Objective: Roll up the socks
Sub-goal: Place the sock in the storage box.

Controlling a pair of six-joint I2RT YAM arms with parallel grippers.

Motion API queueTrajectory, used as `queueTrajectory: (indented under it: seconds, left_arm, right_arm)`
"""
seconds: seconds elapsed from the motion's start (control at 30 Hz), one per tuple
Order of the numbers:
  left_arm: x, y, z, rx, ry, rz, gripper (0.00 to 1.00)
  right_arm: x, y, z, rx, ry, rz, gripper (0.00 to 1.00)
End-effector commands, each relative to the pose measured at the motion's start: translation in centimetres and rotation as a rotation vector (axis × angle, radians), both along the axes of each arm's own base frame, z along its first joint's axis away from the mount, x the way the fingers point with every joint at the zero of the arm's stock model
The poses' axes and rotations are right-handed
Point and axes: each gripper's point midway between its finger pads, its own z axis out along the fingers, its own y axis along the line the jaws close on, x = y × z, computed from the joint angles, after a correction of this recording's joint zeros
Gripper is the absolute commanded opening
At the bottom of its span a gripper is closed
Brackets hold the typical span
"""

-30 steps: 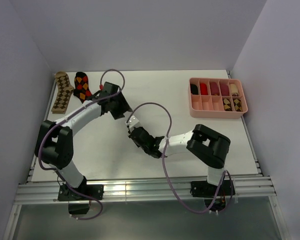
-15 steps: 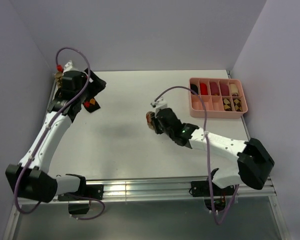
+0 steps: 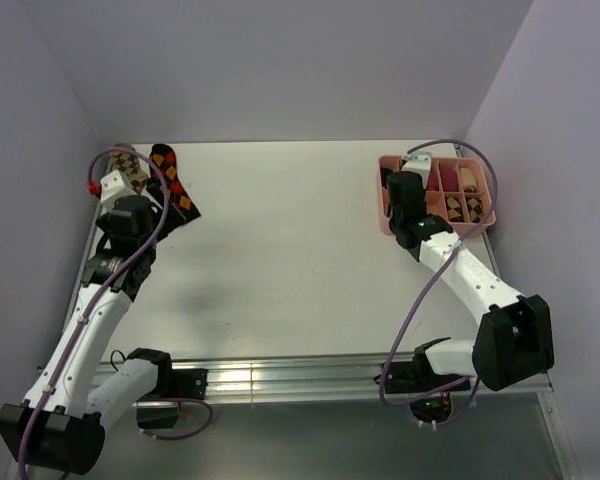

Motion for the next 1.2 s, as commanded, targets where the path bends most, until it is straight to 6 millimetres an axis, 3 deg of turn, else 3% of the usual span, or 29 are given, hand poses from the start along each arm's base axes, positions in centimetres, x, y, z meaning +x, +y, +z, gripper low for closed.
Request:
queueTrajectory:
  seconds: [0.0,0.07,0.17,0.53,0.67,0.8,1.17]
  left_arm:
    - [-1.7,2.5,-1.2,0.095,0.011,0.089,0.98]
    - [-2.5,2.9,-3.7,0.116,0.049,0.1,0.98]
    - [-2.8,2.9,-3.6,0.119,0.025,0.101,0.99]
    - [-3.6,4.6,-2.7,0.167,-0.019,0.18,1.0]
    - [-3.5,4.4,-2.7,0.173,-0.021,0.176,1.0]
    - [-3.5,4.5,-2.6,0.18,-0.02,0.182,0.99]
    - [-3.4,4.3,-3.0,0.189,-0.01,0.178,0.99]
  right_arm:
    - [1.5,-5.3,2.8,-0.089,-0.052,-0.169,0.0]
    - [2.4,-7.8,3.1,-0.163,-0.06,-0.215,0.0]
    - [3.1,-9.7,2.5,-0.238,-0.017,-0.223,0.0]
    - [6.1,-12.9,-2.6,-0.276,0.141,-0.175,0.0]
    - [6.9,-12.8,-4.4,-0.281,0.192,-0.133,0.0]
    - [7.5,-11.3,-6.2,-0.205,0.22,-0.06,0.0]
    - [7.6,-12.4,-8.7,0.085,0.226,-0.035,0.0]
